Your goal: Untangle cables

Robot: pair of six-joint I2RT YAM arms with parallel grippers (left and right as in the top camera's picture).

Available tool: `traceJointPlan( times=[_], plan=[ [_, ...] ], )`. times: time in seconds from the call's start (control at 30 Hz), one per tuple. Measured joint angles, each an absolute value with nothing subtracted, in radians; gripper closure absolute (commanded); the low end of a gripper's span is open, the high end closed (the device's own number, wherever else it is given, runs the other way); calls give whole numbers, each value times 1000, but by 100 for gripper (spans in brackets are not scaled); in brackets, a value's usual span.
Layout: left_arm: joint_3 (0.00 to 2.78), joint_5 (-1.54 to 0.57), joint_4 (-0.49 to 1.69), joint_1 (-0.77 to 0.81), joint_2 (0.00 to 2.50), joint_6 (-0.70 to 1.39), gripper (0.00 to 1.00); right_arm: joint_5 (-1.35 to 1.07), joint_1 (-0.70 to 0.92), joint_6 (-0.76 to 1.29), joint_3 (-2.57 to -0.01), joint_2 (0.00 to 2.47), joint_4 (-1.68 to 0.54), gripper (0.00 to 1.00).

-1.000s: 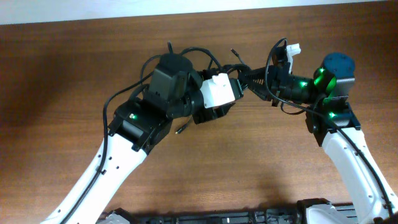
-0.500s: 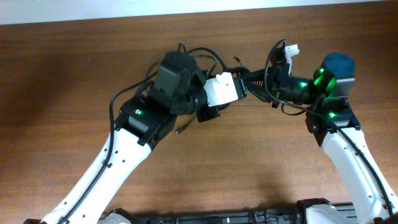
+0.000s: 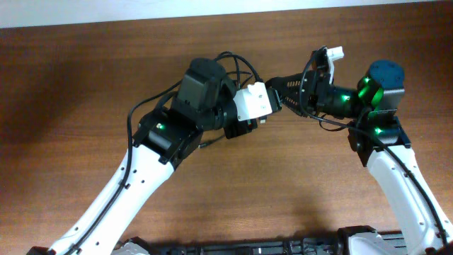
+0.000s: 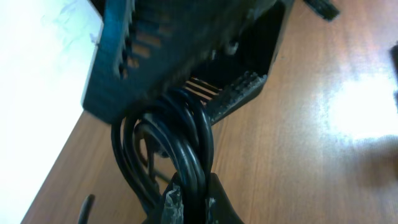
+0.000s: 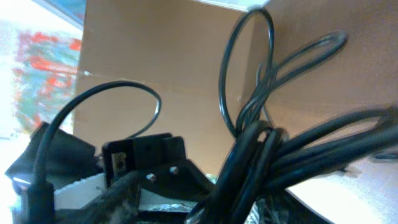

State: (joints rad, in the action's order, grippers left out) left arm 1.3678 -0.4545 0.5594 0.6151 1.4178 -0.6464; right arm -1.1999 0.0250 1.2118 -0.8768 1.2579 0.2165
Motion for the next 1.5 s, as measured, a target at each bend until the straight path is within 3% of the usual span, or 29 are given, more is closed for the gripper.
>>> traceJointPlan(
  times=[0.17, 0.23, 0.3, 0.63, 0.83, 1.27, 1.3, 1.33, 1.37, 1.4, 1.43, 1.5],
  plan=[
    [1368, -319, 560, 615, 1418, -609, 100, -1122, 26, 1152, -877, 1258, 183, 39],
    [1368, -285, 559, 615, 1418, -593, 100, -1092, 26, 1132, -877, 1258, 131, 43],
    [1368, -275, 556, 615, 1418, -583, 100, -1077, 26, 1082, -877, 1258, 90, 54],
    [1368, -306, 541, 615, 1419, -579, 100, -1032, 26, 1016, -877, 1272, 92, 54],
    [1358, -303, 492, 615, 1435, -559, 100, -1028, 25, 1014, -878, 1331, 93, 73],
    [1358, -287, 327, 615, 1435, -326, 100, -1029, 25, 964, -878, 1342, 15, 80],
    [1358, -279, 317, 615, 1435, -307, 100, -1029, 25, 965, -878, 1342, 14, 79],
    [1358, -274, 309, 615, 1435, -289, 100, -1029, 25, 965, -878, 1342, 15, 71],
    [1358, -271, 308, 615, 1435, -278, 100, -1028, 25, 965, -878, 1342, 13, 47],
    [1358, -259, 303, 615, 1435, -257, 100, -1028, 25, 962, -878, 1342, 13, 37],
    [1358, -249, 302, 615, 1435, -246, 100, -1028, 25, 968, -878, 1342, 12, 16],
    [1358, -229, 303, 615, 1435, -230, 100, -1025, 23, 998, -878, 1345, 24, 14]
  ],
)
